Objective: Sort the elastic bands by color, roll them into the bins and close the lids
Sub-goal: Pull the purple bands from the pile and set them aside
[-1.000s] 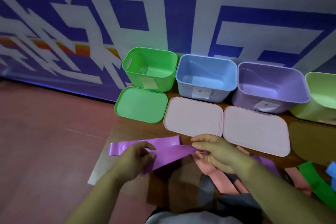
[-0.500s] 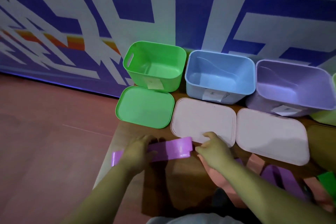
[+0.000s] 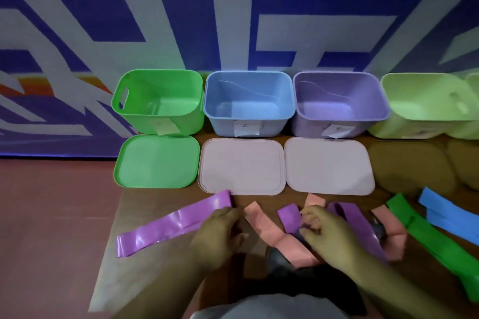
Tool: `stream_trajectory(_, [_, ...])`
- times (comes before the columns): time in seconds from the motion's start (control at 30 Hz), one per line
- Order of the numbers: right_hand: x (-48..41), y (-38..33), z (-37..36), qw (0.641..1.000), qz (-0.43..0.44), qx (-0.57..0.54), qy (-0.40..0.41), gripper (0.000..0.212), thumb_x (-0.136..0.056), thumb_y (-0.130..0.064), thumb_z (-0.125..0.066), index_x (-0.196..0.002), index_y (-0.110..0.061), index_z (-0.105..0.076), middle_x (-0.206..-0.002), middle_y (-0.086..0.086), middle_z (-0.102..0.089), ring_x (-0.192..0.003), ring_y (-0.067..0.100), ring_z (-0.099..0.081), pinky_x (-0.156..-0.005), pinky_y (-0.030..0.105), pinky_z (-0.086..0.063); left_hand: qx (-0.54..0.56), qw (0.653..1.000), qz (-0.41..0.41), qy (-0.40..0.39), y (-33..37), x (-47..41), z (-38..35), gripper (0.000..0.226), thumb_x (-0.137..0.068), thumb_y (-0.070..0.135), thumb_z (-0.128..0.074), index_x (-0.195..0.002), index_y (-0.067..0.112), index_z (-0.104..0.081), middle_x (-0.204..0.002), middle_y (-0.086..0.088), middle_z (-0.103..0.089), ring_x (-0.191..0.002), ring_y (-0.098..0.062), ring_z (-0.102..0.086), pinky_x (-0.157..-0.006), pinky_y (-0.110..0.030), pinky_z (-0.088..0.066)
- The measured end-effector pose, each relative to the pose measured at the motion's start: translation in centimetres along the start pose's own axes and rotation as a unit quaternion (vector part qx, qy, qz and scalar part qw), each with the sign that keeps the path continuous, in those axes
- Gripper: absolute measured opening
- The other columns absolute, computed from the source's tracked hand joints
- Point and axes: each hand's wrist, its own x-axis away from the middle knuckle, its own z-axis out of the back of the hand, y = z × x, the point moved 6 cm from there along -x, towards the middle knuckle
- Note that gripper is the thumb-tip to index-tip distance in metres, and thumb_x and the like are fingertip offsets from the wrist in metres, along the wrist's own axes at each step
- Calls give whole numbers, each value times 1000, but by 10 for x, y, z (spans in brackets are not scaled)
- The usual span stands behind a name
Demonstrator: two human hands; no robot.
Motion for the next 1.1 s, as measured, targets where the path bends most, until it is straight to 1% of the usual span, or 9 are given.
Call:
stream_trajectory(0.17, [23, 39, 27, 999, -18, 8, 26, 37, -78, -11, -75, -112, -24, -67, -98, -9, -70, -87, 7, -67, -81, 24, -53, -15, 999, -36, -33, 40, -9, -23, 55, -86, 48, -63, -136, 28, -52, -131, 5, -53, -121, -15, -50, -102, -26, -40])
stream_trajectory(0.37, [42, 75, 58, 998, -15, 40, 56, 37, -78, -16, -75, -113, -23, -67, -111, -4, -66, -98, 13, -65, -85, 28, -51, -56, 995, -73, -35, 88, -22, -37, 47, -94, 37, -57, -139, 31, -47, -135, 10, -49, -122, -13, -49, -96, -20, -34])
stream_trajectory(0.43, [45, 86, 69, 995, -26, 67, 66, 38, -79, -21, -74, -116, -22, -66, -116, -1, -65, -101, 18, -65, -84, 29, -50, -45, 996, -72, -36, 99, -29, -46, 47, -89, 35, -61, -135, 29, -52, -130, 8, -52, -119, -16, -51, -99, -23, -39])
stream_trajectory(0.5, [48, 96, 79, 994, -34, 82, 70, 40, -80, -24, -73, -120, -21, -65, -121, 1, -64, -104, 19, -63, -83, 23, -45, -37, 996, -69, -46, 111, -36, -57, 50, -85, 36, -64, -134, 28, -54, -127, 5, -54, -115, -18, -53, -98, -28, -43])
stream_trajectory(0.6, [52, 105, 93, 990, -28, 120, 67, 43, -83, -30, -70, -125, -25, -62, -123, -3, -62, -101, 13, -61, -73, 10, -26, -40, 996, -67, -49, 131, -48, -69, 55, -83, 43, -65, -134, 28, -54, -129, 4, -55, -116, -19, -53, -99, -28, -44])
stream_trajectory(0.7, [48, 116, 98, 989, -18, 137, 60, 43, -85, -33, -64, -127, -30, -58, -122, -5, -61, -103, 14, -59, -71, 13, -21, -46, 994, -78, -58, 148, -60, -81, 53, -79, 39, -65, -130, 26, -56, -124, 2, -55, -113, -21, -54, -97, -30, -45])
stream_trajectory(0.8, [40, 133, 93, 996, -17, 78, 35, 40, -83, -31, -61, -123, -34, -57, -114, -6, -63, -104, 18, -59, -73, 18, -30, -53, 993, -86, -63, 165, -73, -88, 53, -79, 36, -65, -131, 28, -55, -123, 2, -54, -113, -22, -54, -95, -33, -46])
stream_trajectory(0.93, [31, 146, 91, 999, -22, 27, 1, 36, -83, -32, -61, -119, -35, -55, -107, -9, -68, -95, 16, -63, -76, 29, -47, -60, 989, -105, -85, 187, -97, -97, 59, -82, 38, -69, -136, 24, -52, -133, -1, -53, -121, -22, -51, -103, -31, -42])
stream_trajectory(1.1, [28, 162, 90, 999, -35, 13, 2, 43, -78, -34, -66, -120, -35, -56, -106, -6, -69, -98, 19, -63, -82, 29, -47, -77, 977, -139, -141, 209, -128, -110, 66, -82, 39, -71, -142, 31, -45, -138, 4, -46, -122, -17, -47, -103, -27, -40])
